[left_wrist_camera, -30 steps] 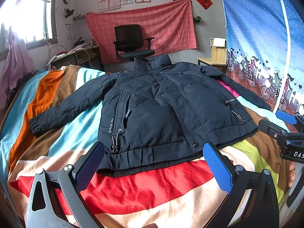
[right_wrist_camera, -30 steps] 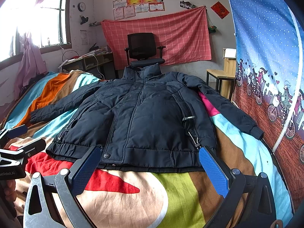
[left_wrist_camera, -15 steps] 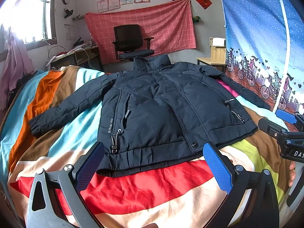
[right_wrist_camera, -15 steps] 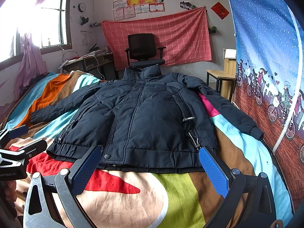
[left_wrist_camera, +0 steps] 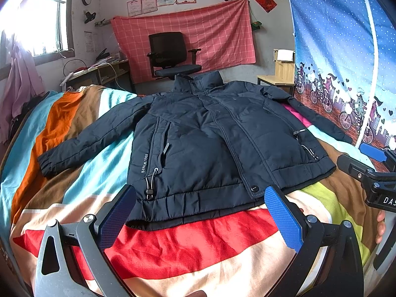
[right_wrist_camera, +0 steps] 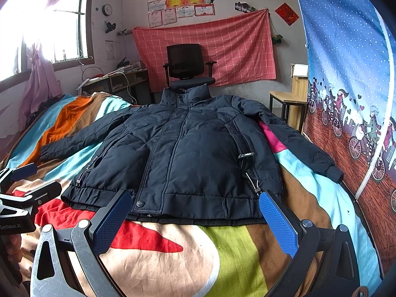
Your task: Fold large clothes
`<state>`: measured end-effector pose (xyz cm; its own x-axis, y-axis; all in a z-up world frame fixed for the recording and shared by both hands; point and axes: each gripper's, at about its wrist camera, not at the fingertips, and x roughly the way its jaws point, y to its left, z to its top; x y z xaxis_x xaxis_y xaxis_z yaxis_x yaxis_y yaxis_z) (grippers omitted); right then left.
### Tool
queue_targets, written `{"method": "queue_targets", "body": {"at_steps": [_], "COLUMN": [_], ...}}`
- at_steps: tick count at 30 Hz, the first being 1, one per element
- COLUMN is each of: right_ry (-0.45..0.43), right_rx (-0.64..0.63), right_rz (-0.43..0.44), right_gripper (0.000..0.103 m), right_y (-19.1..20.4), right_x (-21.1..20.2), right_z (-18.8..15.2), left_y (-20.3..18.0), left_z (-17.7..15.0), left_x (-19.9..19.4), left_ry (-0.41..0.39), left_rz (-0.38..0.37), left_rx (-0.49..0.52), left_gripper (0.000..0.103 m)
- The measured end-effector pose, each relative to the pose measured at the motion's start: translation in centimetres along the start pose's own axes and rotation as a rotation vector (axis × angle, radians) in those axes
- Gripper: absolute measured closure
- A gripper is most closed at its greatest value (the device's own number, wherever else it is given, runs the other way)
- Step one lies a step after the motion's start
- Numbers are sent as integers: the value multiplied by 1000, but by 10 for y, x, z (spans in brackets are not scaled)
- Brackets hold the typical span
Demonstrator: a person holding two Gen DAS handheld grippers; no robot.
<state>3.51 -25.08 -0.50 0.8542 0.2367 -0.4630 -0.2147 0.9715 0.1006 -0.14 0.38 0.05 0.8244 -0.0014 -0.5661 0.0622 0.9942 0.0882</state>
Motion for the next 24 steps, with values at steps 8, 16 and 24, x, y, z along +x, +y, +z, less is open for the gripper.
{"method": "queue_targets", "body": {"at_steps": [8, 16, 24], "right_ry": [-3, -4, -4], "right_rx": [0, -1, 2], "right_rz": [-2, -1, -2], "right_gripper": [0, 0, 0], "right_y": [0, 2, -1], "right_x": [-1, -2, 1], "right_z": [0, 2, -1], "left_y": [0, -1, -1], "left_z": [1, 1, 1], "left_x": [0, -1, 1], "left_ry": [0, -4, 0], "left_rz": [0, -6, -2], "left_rx": [1, -1, 0], "left_gripper": [1, 1, 1]}}
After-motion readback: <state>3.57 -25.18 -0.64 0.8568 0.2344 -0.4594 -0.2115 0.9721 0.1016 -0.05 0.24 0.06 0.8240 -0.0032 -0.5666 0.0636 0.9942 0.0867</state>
